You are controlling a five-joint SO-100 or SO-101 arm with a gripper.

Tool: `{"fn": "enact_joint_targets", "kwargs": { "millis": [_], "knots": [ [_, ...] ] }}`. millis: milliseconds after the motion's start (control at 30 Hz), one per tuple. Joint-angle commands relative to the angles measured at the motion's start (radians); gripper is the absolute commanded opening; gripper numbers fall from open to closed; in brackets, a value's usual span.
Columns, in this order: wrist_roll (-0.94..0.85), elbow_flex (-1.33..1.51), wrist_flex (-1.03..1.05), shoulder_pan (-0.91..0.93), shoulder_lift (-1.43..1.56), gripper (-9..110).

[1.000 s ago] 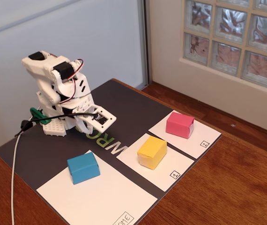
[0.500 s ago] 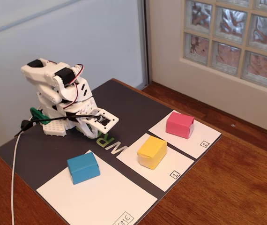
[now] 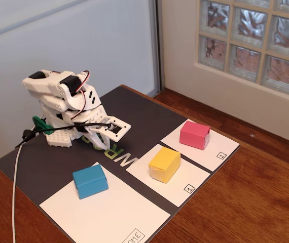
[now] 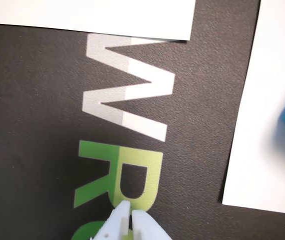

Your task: Move box red to zone 2

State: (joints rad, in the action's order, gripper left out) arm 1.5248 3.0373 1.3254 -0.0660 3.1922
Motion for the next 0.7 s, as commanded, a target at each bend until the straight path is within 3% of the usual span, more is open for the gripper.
{"fn": "enact_joint_targets", "kwargs": {
  "millis": [0, 667],
  "knots": [
    [0.015, 0.002, 0.025, -0.015, 0.020, 0],
    [0.008, 0.002, 0.110, -0.034, 0.146, 0]
  ]
}}
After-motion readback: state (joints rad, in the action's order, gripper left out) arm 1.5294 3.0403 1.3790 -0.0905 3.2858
